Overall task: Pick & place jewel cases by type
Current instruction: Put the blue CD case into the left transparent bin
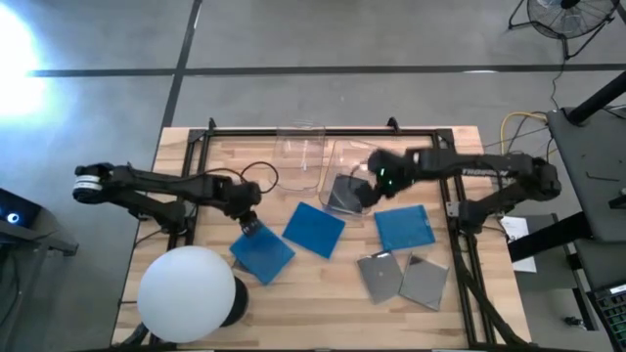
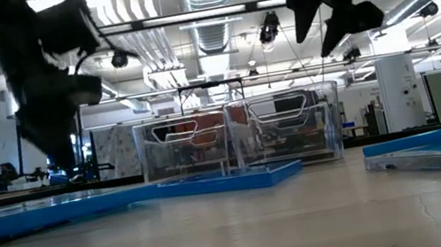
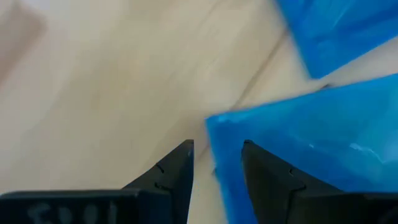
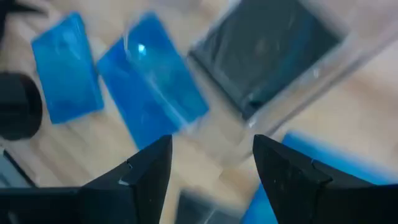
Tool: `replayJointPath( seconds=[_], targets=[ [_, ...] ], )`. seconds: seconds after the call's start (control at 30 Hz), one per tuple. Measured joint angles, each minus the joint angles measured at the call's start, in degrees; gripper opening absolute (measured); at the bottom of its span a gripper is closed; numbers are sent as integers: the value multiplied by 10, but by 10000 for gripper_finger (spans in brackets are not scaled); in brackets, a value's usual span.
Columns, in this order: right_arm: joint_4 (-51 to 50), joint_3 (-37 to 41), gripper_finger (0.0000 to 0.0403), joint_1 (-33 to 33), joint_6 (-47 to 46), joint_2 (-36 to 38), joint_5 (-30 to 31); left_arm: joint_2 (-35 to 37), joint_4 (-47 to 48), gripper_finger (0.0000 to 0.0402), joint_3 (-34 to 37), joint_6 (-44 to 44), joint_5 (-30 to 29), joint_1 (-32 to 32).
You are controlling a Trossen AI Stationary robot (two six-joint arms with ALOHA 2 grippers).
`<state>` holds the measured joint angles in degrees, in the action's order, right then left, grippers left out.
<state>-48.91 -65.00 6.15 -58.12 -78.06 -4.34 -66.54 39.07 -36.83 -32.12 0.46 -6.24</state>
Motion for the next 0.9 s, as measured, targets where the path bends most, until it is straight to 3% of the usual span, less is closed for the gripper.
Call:
replayJointPath(
  seconds=[0.23, 0.47, 0.73, 0.9],
  targets=[
    [242, 76, 219, -150, -216, -45, -11, 0, -65, 117, 73, 11, 137, -42],
    [462, 110, 219, -226, -362, -140, 73, 2, -139, 118, 125, -5, 180, -43],
    [637, 24, 219, -247, -425, -347, 56, 1, -168, 118, 137, -10, 219, -43],
    [674, -50, 219, -243, -450, -451, 59, 0, -179, 118, 138, -11, 241, -42]
  ],
)
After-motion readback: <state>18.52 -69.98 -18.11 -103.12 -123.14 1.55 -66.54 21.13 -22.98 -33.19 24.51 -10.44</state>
